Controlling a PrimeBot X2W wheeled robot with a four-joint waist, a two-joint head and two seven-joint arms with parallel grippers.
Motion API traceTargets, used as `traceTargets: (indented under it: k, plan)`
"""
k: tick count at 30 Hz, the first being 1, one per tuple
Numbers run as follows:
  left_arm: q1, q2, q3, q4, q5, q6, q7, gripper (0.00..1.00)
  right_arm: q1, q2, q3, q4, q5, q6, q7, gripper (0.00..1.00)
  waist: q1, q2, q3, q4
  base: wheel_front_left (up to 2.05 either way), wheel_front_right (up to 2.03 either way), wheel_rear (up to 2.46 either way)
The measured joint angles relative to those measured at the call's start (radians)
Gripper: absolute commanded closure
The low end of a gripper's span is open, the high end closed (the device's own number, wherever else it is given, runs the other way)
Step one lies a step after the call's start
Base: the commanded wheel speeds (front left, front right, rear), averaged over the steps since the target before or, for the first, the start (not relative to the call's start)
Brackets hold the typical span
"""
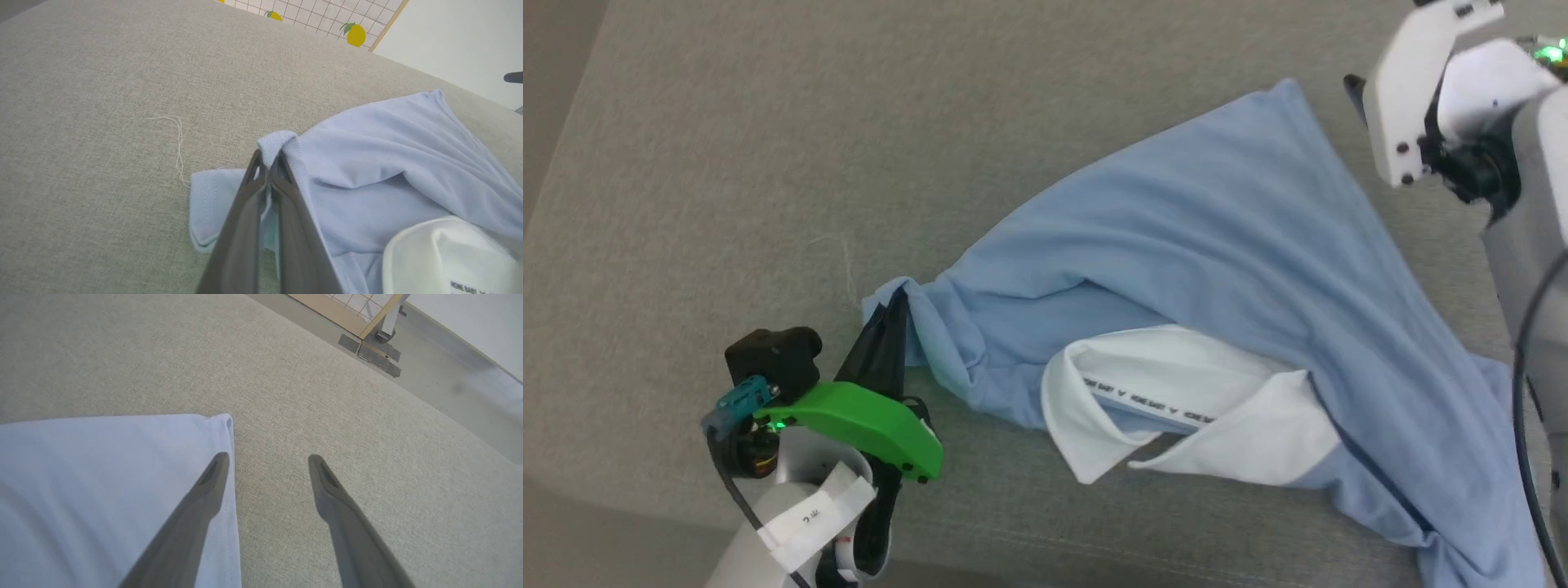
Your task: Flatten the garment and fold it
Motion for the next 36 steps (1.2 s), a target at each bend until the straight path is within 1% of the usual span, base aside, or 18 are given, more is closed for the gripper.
traceTargets:
  k: [4, 10, 16, 17, 18, 23, 24, 25, 29, 33, 36]
  plan:
    - [-0.015, -0.018, -0.01, 0.026, -0.003, -0.016, -0.019, 1.0, -0.069, -0.019, 0.084, 0.044, -0.001, 0.0, 0.116, 0.0, 0.0, 0.0, 0.055, 0.047, 0.0, 0.0, 0.0]
    - [-0.04, -0.044, -0.025, 0.071, -0.011, -0.037, -0.045, 1.0, -0.083, -0.049, 0.173, 0.076, 0.01, 0.0, 0.207, 0.0, 0.0, 0.0, 0.118, 0.112, 0.0, 0.0, 0.0]
    - [-0.046, -0.048, -0.025, 0.1, -0.012, -0.042, -0.058, 1.0, -0.113, -0.067, 0.172, 0.064, 0.049, 0.0, 0.245, 0.0, 0.0, 0.0, 0.159, 0.152, 0.0, 0.0, 0.0]
    - [-0.047, -0.048, -0.025, 0.103, -0.012, -0.042, -0.058, 1.0, -0.113, -0.068, 0.169, 0.059, 0.057, 0.0, 0.247, 0.86, 0.0, 0.0, 0.162, 0.155, 0.0, 0.0, 0.0]
    - [-0.047, -0.047, -0.024, 0.106, -0.012, -0.042, -0.058, 1.0, -0.113, -0.069, 0.161, 0.058, 0.067, 0.0, 0.246, 1.0, 0.0, 0.0, 0.163, 0.155, 0.0, 0.0, 0.0]
    - [-0.048, -0.04, -0.022, 0.111, -0.012, -0.042, -0.058, 1.0, -0.101, -0.054, 0.127, 0.055, 0.092, 0.0, 0.206, 1.0, 0.0001, 0.0, 0.147, 0.145, 0.0, 0.0, 0.0]
    - [-0.048, -0.036, -0.021, 0.113, -0.012, -0.042, -0.058, 1.0, -0.092, -0.048, 0.107, 0.055, 0.098, 0.0, 0.18, 1.0, 0.0001, 0.0, 0.139, 0.141, 0.0, 0.0, 0.0]
    - [-0.047, -0.023, -0.016, 0.115, -0.012, -0.042, -0.057, 1.0, -0.064, -0.044, 0.065, 0.046, 0.126, 0.0, 0.119, 1.0, 0.0, 0.0, 0.113, 0.125, 0.0, 0.0, 0.0]
    - [-0.039, -0.002, -0.006, 0.114, -0.012, -0.034, -0.053, 1.0, -0.023, -0.037, -0.003, -0.012, 0.178, 0.0, 0.016, 1.0, 0.0, 0.0, 0.064, 0.093, 0.0, 0.0, 0.0]
    - [-0.012, 0.013, 0.001, 0.109, -0.013, -0.019, -0.041, 1.0, 0.081, -0.031, -0.083, -0.09, 0.264, 0.0, -0.063, 1.0, 0.0, 0.0, 0.003, 0.052, 0.0, 0.0, 0.0]
    - [0.023, 0.026, 0.008, 0.102, -0.018, -0.006, -0.03, 1.0, 0.218, -0.033, -0.141, -0.174, 0.317, 0.0, -0.083, 1.0, -0.0001, 0.0, -0.048, 0.013, 0.0, 0.0, 0.0]
